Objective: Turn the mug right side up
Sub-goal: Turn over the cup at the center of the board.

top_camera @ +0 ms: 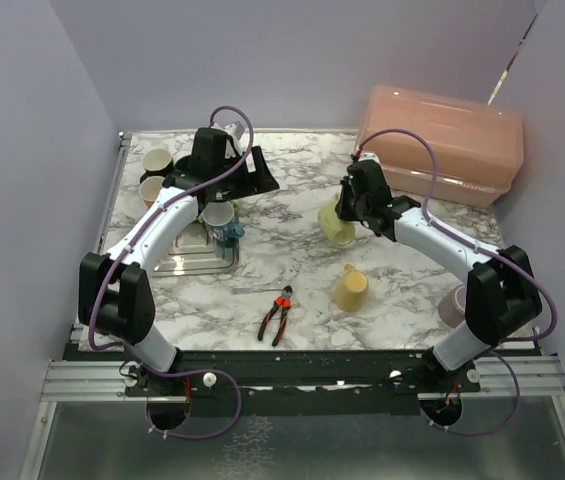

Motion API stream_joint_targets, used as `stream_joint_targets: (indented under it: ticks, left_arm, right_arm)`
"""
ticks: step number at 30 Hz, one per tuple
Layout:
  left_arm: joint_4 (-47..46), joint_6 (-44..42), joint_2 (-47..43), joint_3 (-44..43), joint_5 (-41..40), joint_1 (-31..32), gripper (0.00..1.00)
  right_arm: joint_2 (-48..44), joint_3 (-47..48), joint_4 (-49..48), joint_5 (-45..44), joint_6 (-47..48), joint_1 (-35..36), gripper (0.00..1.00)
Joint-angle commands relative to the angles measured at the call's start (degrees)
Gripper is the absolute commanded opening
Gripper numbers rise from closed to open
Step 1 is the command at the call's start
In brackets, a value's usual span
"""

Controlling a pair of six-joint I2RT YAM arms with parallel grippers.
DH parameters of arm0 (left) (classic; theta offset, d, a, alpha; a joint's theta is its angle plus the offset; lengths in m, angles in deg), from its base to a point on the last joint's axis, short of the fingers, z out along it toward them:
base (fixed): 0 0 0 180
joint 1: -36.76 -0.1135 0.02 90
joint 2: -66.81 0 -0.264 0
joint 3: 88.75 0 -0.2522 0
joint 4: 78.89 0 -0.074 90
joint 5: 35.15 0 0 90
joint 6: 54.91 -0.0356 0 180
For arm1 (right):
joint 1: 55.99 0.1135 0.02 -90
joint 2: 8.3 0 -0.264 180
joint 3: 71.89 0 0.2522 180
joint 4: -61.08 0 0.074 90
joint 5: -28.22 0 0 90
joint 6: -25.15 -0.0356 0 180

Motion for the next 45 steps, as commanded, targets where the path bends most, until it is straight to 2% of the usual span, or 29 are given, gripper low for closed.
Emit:
stream_joint_targets:
  ticks: [1, 9, 18, 21, 28, 32, 37, 45]
  left_arm:
    - [-5.0, 7.3, 1.7, -0.7, 3.2, 0.6, 0.86]
    - [-6.5, 16.2, 3.9, -3.5, 1.7, 2.1, 0.85]
    - [-6.1, 20.4, 5.7, -4.3, -1.4, 5.2, 0.87]
    - [-3.2, 19.4, 6.7, -5.4, -3.8, 5.3, 0.85]
    - [2.9, 15.9, 8.7, -8.1, -5.8, 5.5, 0.7]
    - [5.4, 14.4, 9.8, -9.0, -6.2, 5.9, 0.66]
    - [6.7, 13.6, 11.3, -9.5, -6.5, 6.1, 0.51]
    - [7.8, 13.5, 13.1, -10.7, -6.1, 6.4, 0.43]
  right_arm:
    - [-3.0, -2.3, -16.8, 1.0, 6.0, 3.1, 0.01]
    - [-5.3, -7.0, -35.1, 1.8, 16.1, 9.3, 0.01]
    - [-1.9, -5.1, -38.6, -2.3, 25.8, 15.4, 0.01]
    - [-0.6, -4.4, -39.4, -4.7, 28.4, 17.0, 0.01]
    - [2.1, -2.3, -40.1, -8.0, 32.1, 18.8, 0.01]
    - [3.5, -1.6, -40.9, -8.8, 33.9, 19.6, 0.01]
    - [4.9, -1.0, -42.0, -10.1, 36.7, 20.4, 0.01]
    - [6.5, -2.3, -45.4, -12.6, 41.4, 22.3, 0.01]
